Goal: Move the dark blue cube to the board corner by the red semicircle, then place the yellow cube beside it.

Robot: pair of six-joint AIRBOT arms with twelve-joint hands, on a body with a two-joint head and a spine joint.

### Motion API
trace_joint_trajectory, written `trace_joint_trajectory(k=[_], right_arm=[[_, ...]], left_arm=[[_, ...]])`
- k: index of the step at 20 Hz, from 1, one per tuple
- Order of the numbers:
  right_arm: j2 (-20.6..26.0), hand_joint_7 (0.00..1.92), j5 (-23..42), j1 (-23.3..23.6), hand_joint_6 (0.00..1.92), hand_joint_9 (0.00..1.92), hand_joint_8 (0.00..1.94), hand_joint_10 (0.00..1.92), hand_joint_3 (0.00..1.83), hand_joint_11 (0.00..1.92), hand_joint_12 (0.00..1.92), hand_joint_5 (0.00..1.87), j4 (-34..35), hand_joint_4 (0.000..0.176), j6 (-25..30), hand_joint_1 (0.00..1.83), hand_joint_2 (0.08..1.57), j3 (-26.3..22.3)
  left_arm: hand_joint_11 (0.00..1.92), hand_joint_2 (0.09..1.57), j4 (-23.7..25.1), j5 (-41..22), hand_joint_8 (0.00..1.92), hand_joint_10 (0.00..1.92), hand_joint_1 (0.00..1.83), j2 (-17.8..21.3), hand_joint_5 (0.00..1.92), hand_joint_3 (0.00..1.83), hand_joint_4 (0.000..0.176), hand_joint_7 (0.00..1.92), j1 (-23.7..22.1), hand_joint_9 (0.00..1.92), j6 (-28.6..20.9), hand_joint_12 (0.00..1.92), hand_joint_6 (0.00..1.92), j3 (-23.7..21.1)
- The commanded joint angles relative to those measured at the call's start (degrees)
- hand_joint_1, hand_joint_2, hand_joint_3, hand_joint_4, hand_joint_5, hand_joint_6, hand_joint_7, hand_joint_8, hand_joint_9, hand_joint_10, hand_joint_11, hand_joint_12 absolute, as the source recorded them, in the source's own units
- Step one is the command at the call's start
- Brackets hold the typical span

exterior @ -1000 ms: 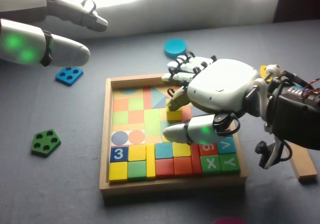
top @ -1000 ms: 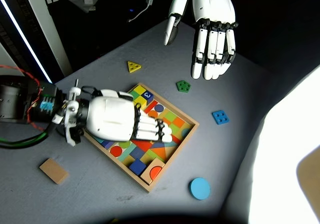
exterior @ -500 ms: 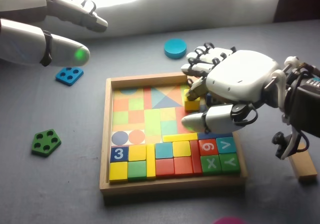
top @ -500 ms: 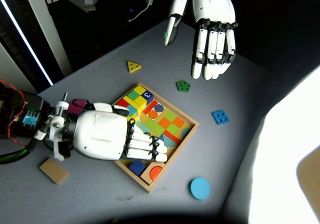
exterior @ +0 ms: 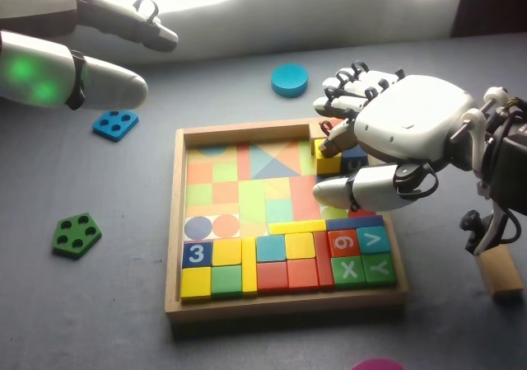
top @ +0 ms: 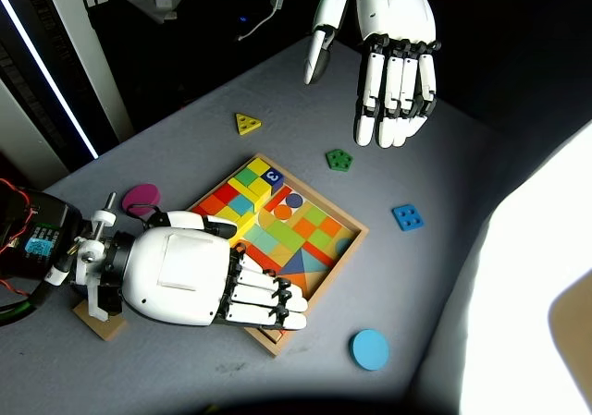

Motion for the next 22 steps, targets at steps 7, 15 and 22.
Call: trace_joint_trajectory(k=[7, 15, 22], right_arm=[[2.18, 0.17, 2.18, 4.93, 0.02, 0.00, 0.02, 0.00, 0.00, 0.00, 0.00, 0.73, -0.10, 0.000, 0.12, 0.00, 1.17, 0.17], [9.84, 0.13, -1.42, 13.72, 0.01, 0.00, 0.00, 0.00, 0.00, 0.00, 0.00, 0.72, -0.15, 0.000, -3.84, 0.00, 1.17, -6.84], [22.58, 0.58, -5.33, 19.17, 0.06, 0.41, 0.02, 0.26, 0.00, 0.00, 1.27, 0.81, -3.72, 0.000, -5.16, 0.06, 1.21, -17.90]], left_arm=[[0.00, 1.30, -2.16, -2.69, 0.00, 0.00, 0.15, -0.14, 0.35, 0.00, 0.037, 0.28, -0.83, 0.31, 0.04, 0.94, 0.00, 0.15], [0.00, 1.31, -2.16, -2.69, 0.00, 0.00, 0.14, -0.14, 0.35, 0.00, 0.030, 0.29, -0.83, 0.31, 0.03, 0.96, 0.00, 0.15], [0.26, 1.34, -2.15, -2.72, 0.02, 0.08, 0.11, 0.07, 0.52, 0.00, 0.000, 0.75, -0.86, 0.77, 0.03, 1.24, 0.01, 0.02]])
